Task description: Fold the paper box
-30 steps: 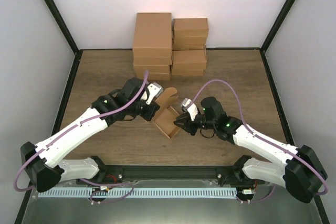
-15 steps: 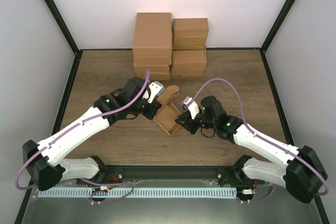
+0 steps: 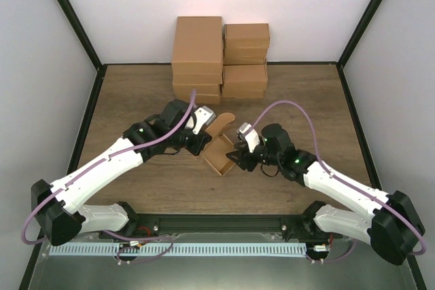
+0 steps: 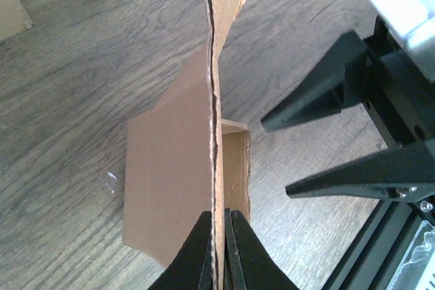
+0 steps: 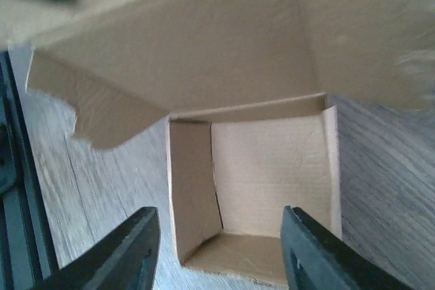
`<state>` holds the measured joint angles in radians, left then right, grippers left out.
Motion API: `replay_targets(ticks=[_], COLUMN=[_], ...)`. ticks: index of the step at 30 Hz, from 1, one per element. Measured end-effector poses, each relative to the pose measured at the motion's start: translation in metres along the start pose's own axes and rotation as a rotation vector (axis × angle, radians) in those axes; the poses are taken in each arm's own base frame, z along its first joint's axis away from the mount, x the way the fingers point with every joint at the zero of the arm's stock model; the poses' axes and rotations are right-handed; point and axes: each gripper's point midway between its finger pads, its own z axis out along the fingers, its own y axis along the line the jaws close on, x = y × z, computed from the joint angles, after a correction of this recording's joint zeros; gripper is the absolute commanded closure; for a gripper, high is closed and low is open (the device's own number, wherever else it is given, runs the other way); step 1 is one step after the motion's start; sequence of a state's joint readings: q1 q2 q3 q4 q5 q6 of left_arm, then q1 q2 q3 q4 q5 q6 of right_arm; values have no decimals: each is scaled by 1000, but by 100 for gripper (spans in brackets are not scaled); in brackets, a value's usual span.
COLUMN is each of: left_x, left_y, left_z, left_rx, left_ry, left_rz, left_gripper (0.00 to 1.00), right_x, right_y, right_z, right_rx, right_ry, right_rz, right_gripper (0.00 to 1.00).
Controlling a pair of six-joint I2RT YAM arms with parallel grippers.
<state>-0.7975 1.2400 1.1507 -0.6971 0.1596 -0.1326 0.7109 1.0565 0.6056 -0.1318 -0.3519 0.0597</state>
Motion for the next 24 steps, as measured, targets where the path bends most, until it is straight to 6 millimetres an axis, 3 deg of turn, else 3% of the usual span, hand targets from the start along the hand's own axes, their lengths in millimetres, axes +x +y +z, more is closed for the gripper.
replay_targets(ticks=[3,10,17,21,24], left_x=[0,1,4,7,10], left_y=[-2,-6,-12,-13,-14], left_z=[0,0,-3,-5,-5], left_rx=[14,37,69,77,82], left_ry=[2,7,15,25,36], left_rz=[0,-1,2,4,5], left_gripper=[96,96,96,96,96], right_x=[-15,-44,-49,-60,-65], right_y=[-6,-28,-55,-47,-38], right_z=[-5,-13,3,5,9], right_rx=[8,66,104,50,-8], right_ry=[-71,-260,-252,-265,-265], right_rz=[-26,-132,-201,-263,-304], right_gripper=[34,29,13,16,27])
